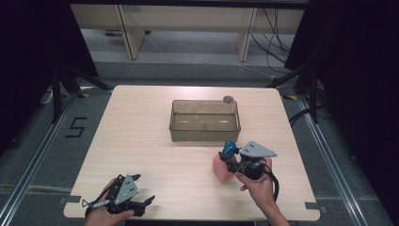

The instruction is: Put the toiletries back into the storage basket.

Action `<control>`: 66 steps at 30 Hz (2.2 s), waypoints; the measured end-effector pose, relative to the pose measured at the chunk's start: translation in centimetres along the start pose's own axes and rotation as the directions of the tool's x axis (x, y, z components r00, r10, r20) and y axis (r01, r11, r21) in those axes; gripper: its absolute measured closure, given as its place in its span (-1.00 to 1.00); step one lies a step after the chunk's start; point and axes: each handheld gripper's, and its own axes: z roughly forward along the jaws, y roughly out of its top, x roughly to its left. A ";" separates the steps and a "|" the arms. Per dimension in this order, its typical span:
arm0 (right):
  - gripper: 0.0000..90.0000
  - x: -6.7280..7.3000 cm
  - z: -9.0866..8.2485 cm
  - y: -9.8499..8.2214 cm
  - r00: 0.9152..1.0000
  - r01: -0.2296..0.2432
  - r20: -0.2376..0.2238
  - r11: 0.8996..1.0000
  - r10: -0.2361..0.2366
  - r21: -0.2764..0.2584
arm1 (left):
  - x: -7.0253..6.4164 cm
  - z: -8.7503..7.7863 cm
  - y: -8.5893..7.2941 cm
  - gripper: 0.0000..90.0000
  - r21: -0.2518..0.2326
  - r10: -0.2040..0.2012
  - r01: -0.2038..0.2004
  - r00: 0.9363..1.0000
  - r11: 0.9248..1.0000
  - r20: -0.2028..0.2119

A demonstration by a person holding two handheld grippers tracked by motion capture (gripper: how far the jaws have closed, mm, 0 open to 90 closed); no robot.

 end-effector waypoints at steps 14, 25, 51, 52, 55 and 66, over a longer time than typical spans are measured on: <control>0.19 -0.7 -0.1 1.2 1.000 0.009 0.002 1.000 -0.009 -0.030 | 0.1 0.0 0.0 -0.67 -0.001 0.000 0.000 1.000 1.000 -0.007; 0.19 -1.5 0.0 2.4 1.000 0.011 0.026 1.000 -0.011 -0.017 | 0.0 0.0 0.0 -0.67 0.000 -0.001 0.001 1.000 1.000 -0.001; 0.20 -2.8 -0.7 5.4 0.999 0.008 0.039 0.999 -0.006 -0.043 | 0.3 -0.1 -0.1 -0.67 0.004 -0.008 0.008 1.000 1.000 0.000; 0.19 -2.8 -0.8 5.6 0.999 0.010 0.039 0.999 -0.009 -0.032 | 0.3 0.0 -0.1 -0.67 0.000 -0.011 0.011 1.000 1.000 0.002; 0.20 -3.1 -0.7 6.2 0.999 0.021 0.041 0.999 -0.020 -0.040 | 0.2 0.0 -0.1 -0.67 -0.005 -0.004 0.004 1.000 1.000 -0.013; 0.20 -3.8 -0.7 7.8 0.998 0.014 0.055 0.999 -0.011 -0.040 | 0.3 0.0 -0.1 -0.67 -0.001 -0.010 0.010 1.000 1.000 -0.001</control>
